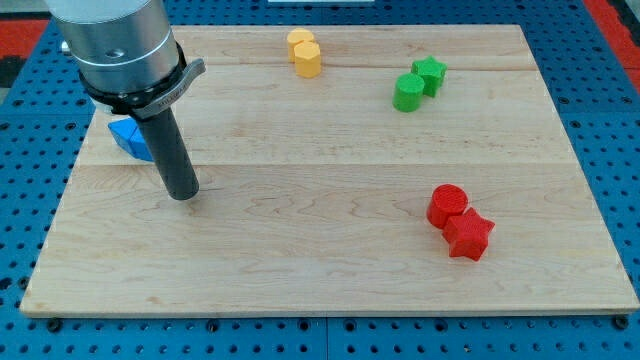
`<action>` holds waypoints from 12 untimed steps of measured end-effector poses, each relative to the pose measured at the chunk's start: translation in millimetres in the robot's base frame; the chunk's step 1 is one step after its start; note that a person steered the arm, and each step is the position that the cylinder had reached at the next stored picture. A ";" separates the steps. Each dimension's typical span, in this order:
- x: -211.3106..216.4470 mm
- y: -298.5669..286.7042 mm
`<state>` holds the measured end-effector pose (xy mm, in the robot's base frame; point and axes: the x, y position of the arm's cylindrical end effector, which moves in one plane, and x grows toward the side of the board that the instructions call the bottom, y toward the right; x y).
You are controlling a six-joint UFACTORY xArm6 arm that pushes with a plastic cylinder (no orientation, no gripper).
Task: Move red blocks towards the center of the board
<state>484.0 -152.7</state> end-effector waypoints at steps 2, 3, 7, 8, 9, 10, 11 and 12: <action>0.0 8.0; 4.2 -3.6; 66.0 66.3; 99.8 147.4; 134.0 216.1; 134.9 225.0; 133.9 303.8; 133.6 380.8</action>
<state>617.5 228.1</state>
